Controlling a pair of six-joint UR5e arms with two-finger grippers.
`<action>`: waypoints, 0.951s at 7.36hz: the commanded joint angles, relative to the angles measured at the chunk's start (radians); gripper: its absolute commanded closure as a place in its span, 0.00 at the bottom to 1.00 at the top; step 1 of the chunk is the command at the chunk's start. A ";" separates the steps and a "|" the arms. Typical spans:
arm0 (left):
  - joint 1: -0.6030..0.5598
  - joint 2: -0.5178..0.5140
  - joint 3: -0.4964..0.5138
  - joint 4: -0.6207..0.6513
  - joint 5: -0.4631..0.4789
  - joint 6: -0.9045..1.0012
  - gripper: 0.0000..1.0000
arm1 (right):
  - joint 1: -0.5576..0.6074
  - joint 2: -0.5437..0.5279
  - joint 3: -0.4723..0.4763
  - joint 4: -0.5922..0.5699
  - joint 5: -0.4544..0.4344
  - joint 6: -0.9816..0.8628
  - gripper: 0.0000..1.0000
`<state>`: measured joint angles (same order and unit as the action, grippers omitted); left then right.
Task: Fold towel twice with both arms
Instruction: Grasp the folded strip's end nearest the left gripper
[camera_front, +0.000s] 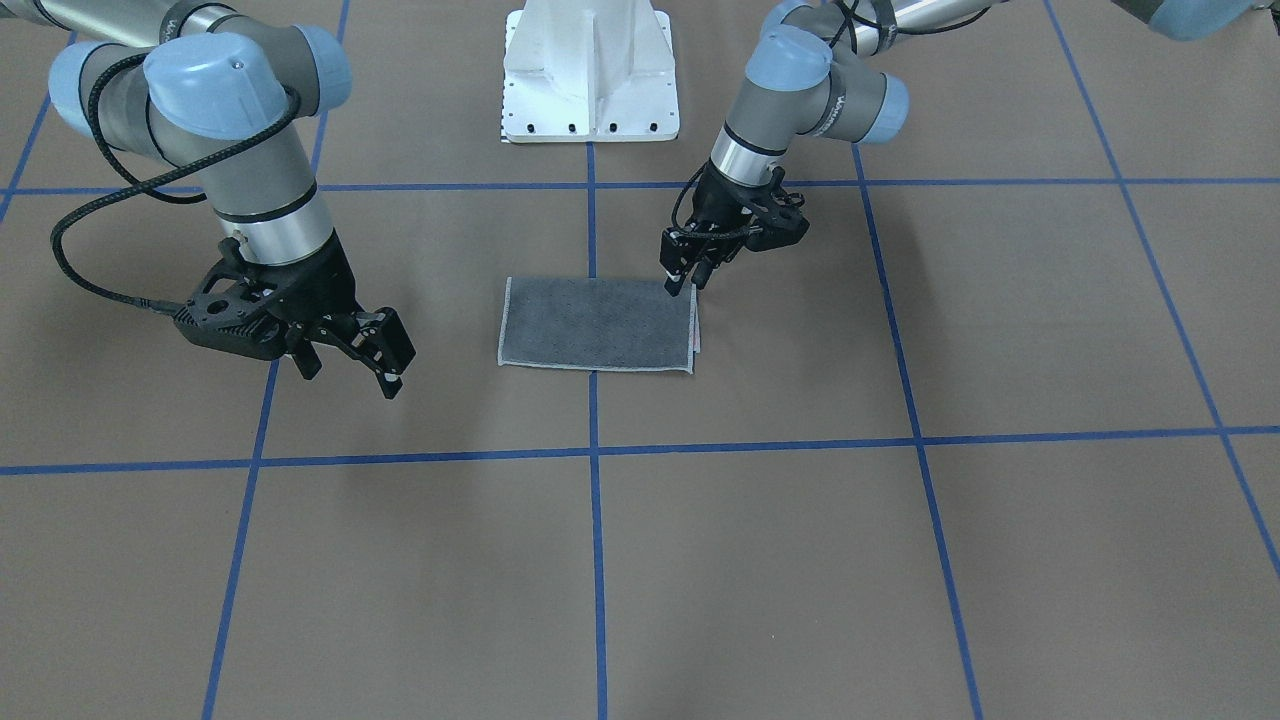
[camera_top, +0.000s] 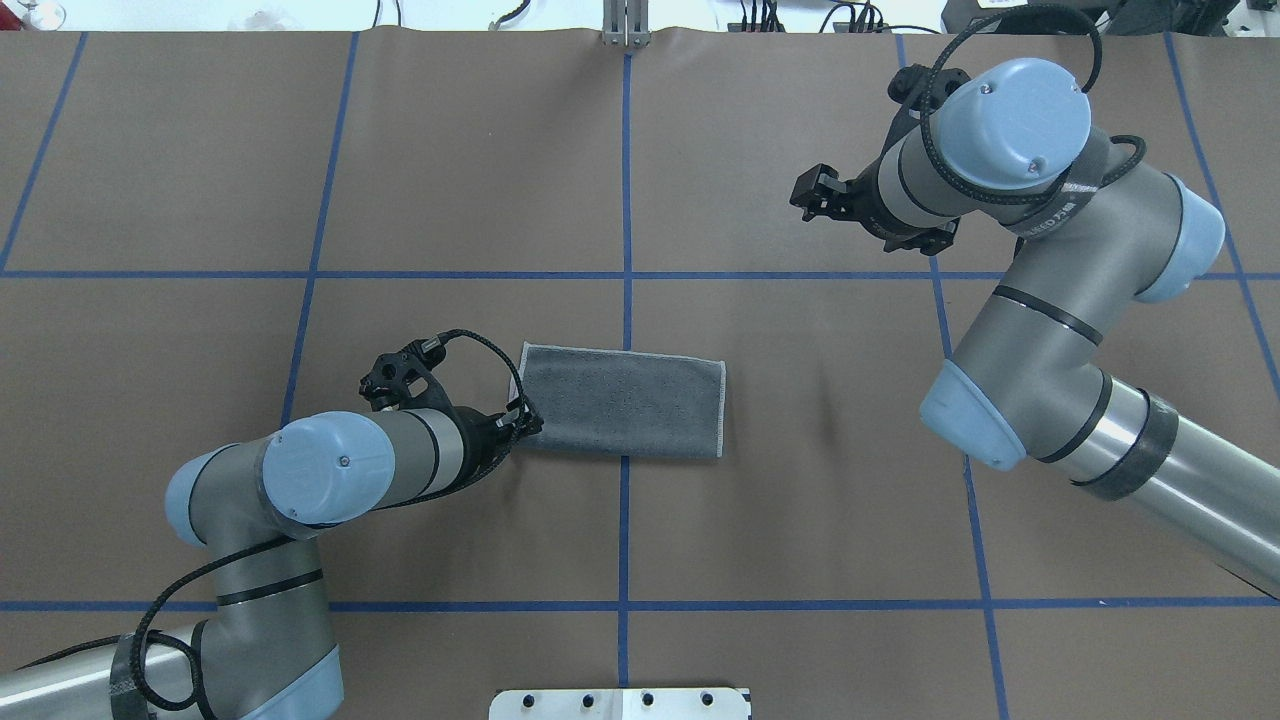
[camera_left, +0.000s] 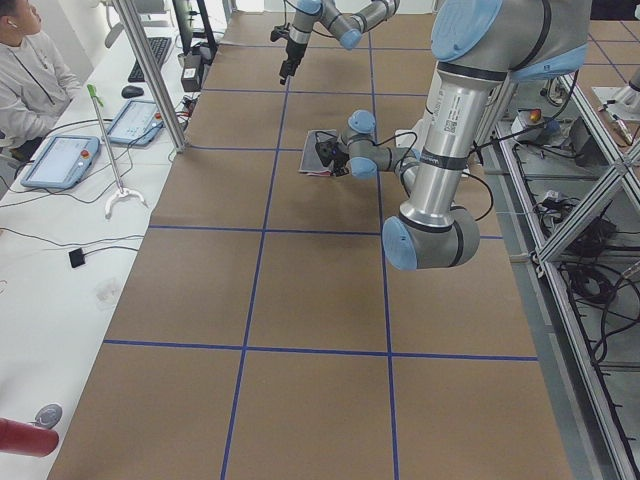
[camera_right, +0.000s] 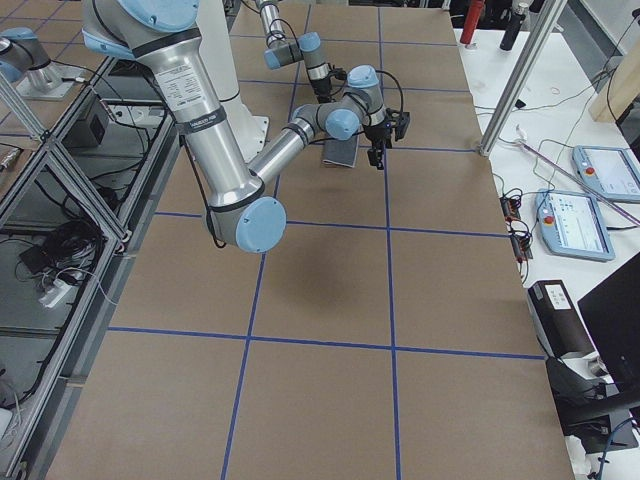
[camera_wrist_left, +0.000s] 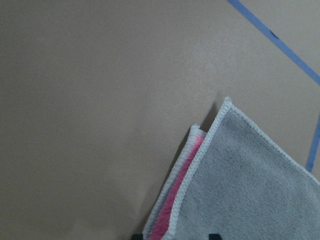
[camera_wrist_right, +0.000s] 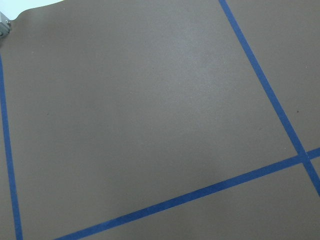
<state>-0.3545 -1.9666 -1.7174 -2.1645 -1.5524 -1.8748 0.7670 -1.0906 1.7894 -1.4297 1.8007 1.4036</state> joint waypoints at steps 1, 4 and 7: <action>-0.001 0.000 -0.002 0.000 0.000 0.000 0.47 | 0.000 -0.005 0.001 0.000 -0.003 0.000 0.00; -0.001 0.003 -0.002 0.000 -0.003 -0.059 0.34 | 0.000 -0.005 0.001 0.000 -0.004 0.000 0.00; -0.001 0.000 -0.007 -0.002 -0.005 -0.248 0.35 | 0.000 -0.006 -0.001 0.000 -0.006 0.000 0.00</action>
<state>-0.3559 -1.9653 -1.7234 -2.1648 -1.5583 -2.0437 0.7670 -1.0965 1.7888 -1.4297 1.7950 1.4036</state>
